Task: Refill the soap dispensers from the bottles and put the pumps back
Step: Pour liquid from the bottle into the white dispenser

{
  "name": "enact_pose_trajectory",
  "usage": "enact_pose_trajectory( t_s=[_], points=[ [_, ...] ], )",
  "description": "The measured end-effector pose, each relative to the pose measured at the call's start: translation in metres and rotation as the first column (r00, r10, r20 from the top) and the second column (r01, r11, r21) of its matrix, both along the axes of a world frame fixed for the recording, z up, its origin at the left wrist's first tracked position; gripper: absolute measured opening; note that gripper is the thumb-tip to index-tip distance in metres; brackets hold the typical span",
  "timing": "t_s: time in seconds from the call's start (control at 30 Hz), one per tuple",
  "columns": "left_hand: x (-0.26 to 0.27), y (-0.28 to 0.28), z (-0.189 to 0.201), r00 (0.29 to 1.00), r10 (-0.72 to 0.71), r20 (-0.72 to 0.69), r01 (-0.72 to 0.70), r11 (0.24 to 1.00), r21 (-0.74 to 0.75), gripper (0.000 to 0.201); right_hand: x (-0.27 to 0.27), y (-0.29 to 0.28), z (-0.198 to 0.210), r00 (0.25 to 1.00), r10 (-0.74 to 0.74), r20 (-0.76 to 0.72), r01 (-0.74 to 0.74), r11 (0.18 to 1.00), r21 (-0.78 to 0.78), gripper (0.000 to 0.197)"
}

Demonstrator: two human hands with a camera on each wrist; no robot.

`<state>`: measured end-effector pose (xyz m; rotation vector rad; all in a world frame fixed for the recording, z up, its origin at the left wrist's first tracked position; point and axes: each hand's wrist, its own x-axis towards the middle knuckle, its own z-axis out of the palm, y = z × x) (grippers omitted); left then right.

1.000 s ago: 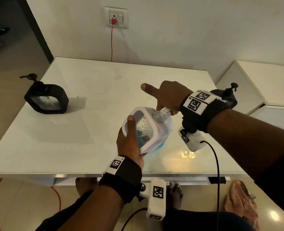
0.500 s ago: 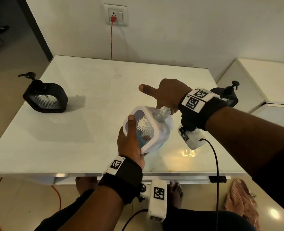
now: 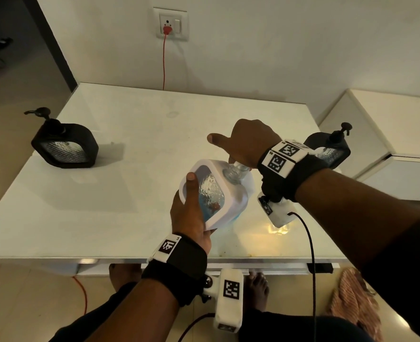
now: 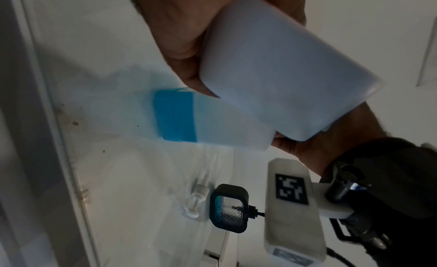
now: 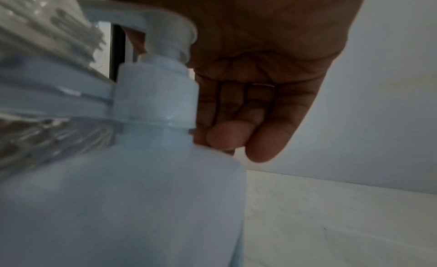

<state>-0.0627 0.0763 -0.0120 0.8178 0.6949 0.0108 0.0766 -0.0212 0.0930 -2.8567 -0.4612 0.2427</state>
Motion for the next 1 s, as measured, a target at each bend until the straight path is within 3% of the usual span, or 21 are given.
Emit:
enact_pose_trajectory(
  t_s=[0.2, 0.53, 0.83, 1.0],
  points=[
    [-0.001, -0.001, 0.004, 1.0, -0.008, 0.007, 0.008, 1.0, 0.001, 0.043, -0.005, -0.003, 0.011, 0.995, 0.025, -0.1, -0.025, 1.0, 0.007, 0.091],
    [-0.001, -0.002, 0.004, 1.0, 0.014, 0.019, -0.014, 1.0, -0.009, 0.046, 0.002, -0.002, -0.004, 0.999, 0.016, 0.031, -0.016, 1.0, -0.006, 0.073],
    [0.0, -0.001, 0.006, 1.0, -0.009, -0.001, 0.009, 1.0, 0.022, 0.046, -0.002, 0.0, 0.013, 0.994, 0.044, -0.099, -0.047, 0.999, -0.029, 0.096],
    [-0.001, -0.001, 0.008, 1.0, 0.021, 0.013, -0.021, 1.0, -0.021, 0.042, 0.003, 0.0, -0.001, 0.999, 0.038, 0.002, -0.038, 0.999, -0.01, 0.077]
  ],
)
